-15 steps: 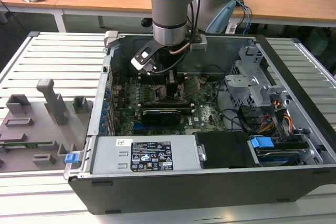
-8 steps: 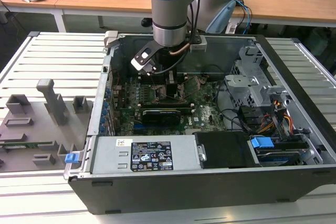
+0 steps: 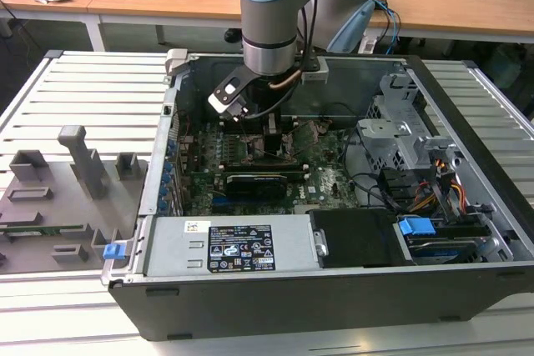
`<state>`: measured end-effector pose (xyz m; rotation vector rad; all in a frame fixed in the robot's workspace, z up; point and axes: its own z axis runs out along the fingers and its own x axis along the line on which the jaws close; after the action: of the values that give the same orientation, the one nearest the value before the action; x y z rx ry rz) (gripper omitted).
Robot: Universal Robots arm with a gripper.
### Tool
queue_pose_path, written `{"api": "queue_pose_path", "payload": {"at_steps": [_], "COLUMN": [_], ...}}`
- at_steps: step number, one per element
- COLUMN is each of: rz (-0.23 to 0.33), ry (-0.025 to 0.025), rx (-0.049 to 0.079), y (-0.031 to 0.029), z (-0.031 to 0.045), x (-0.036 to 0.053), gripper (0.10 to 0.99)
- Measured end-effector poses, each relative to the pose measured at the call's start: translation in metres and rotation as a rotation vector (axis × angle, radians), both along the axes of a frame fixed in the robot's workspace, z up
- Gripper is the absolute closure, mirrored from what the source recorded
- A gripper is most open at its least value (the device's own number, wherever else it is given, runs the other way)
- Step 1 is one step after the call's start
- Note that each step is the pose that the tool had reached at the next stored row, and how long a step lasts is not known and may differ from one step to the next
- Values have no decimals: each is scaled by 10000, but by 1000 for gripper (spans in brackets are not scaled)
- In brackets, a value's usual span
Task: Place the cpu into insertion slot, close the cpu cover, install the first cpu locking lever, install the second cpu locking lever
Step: 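Place the cpu into insertion slot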
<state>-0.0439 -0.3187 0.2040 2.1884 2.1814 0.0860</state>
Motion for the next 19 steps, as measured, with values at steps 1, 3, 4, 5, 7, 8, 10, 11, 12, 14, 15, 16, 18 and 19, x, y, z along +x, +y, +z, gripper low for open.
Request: {"api": "queue_pose_path", "payload": {"at_steps": [1,3,4,5,7,8,10,11,12,14,15,16,18,19], "rz": [0,0,0,0,0,0,0,0,0,-1,-1,-1,0,0], "ry": [0,0,-1,-1,-1,-1,-1,-1,-2,-1,-1,-2,-3,-2], "rx": [-1,1,1,0,0,0,0,1,1,1,8,17,35,43], "y": [0,0,0,0,0,0,0,1,1,4,6,10,17,21], "z": [0,0,-1,0,-1,-1,-2,-2,-3,-3,-2,-3,-8,-13], "x": [0,0,0,0,0,0,0,0,0,0,0,0,1,2], "gripper": [561,561,561,561,561,561,549,549,486,486,486,486,486,486]}}
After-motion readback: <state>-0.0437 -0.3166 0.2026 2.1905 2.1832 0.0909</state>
